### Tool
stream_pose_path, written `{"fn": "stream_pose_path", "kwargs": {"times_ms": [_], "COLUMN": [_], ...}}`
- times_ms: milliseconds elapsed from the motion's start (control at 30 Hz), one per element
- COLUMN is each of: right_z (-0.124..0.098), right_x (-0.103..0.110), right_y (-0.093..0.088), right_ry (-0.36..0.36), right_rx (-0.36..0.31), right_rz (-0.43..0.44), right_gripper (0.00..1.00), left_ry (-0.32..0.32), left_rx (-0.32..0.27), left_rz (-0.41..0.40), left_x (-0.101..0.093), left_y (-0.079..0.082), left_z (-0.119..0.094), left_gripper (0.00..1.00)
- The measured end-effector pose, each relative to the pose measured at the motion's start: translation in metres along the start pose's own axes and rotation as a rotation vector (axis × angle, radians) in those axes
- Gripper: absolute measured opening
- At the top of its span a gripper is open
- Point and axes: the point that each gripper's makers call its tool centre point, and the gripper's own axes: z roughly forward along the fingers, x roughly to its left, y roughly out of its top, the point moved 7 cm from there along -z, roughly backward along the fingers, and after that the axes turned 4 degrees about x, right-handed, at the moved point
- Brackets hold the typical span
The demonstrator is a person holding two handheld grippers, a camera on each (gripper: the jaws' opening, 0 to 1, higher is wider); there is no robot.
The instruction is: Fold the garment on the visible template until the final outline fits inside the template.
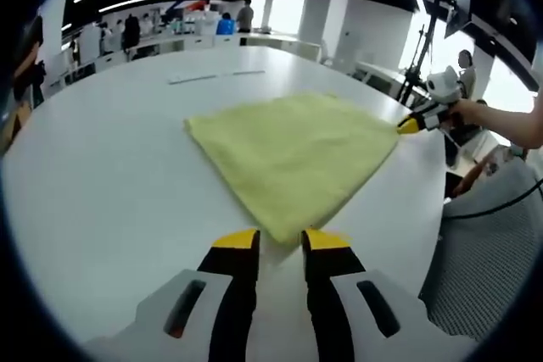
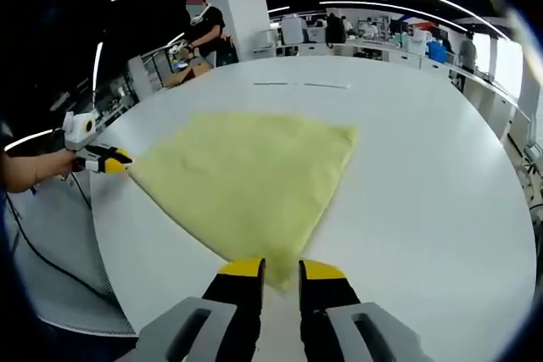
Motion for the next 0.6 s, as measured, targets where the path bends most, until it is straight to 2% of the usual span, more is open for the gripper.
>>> {"fn": "stream_pose_path", "kwargs": {"times_ms": [167,267,400,467,600], "right_z": [-0.004,-0.008,-0.013,-0.017,-0.026], "right_x": [0.004,0.008,0.013,0.017,0.027], "right_y": [0.008,0.017,0.024,0.028,0.036], "right_ry": [-0.008,-0.004,-0.004,-0.006,0.024], "right_rx": [-0.033,-0.085,-0.105,-0.122,-0.171], "right_rz": [-0.025,-0.020,-0.014,-0.037,-0.045], "right_gripper": [0.41,0.58,0.71,0.79,0.86], "left_ry": [-0.002,0.013,0.026,0.044,0.054], "left_rx": [-0.026,-0.054,-0.074,-0.099,-0.134], "left_rz": [-0.018,-0.016,-0.037,-0.040,-0.088], "left_x": [-0.003,-0.004,-0.005,-0.008,-0.012], "left_y": [0.011,0.019,0.026,0.031,0.035], "left_z": [-0.003,-0.007,-0.011,-0.016,-0.023], "left_gripper": [0.39,0.48,0.59,0.69,0.81]}}
